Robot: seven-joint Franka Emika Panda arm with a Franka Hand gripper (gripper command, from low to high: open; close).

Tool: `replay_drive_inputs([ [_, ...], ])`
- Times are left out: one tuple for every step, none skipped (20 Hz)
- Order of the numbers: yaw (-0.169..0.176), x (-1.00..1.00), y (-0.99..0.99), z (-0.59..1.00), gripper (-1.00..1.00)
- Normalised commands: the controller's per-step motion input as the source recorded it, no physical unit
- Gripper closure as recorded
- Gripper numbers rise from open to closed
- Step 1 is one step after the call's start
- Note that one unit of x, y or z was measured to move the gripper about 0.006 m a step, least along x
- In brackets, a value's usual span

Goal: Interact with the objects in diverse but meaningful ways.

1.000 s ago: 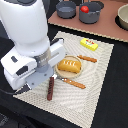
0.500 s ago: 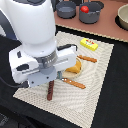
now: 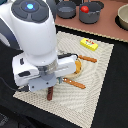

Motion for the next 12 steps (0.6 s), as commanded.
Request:
replay_drive_inputs([
  [0.000,0.21,-0.14,-0.24,-1.00],
  [0.000,0.21,-0.12,-0.25,1.00],
  [0.000,0.20,-0.12,-0.26,1.00],
  [0.000,0.19,-0.13,-0.28,1.00],
  [0.000,0.20,-0.14,-0.27,1.00],
  [0.000,0.20,-0.13,-0.27,1.00],
  [0.000,0.22,-0.12,-0.25,1.00],
  [0.000,0.21,-0.12,-0.25,1.00],
  [0.000,0.21,-0.13,-0.25,1.00],
  [0.000,0.19,-0.12,-0.24,1.00],
  [0.000,0.19,-0.13,-0.25,1.00],
  [0.000,0.19,-0.13,-0.25,1.00],
])
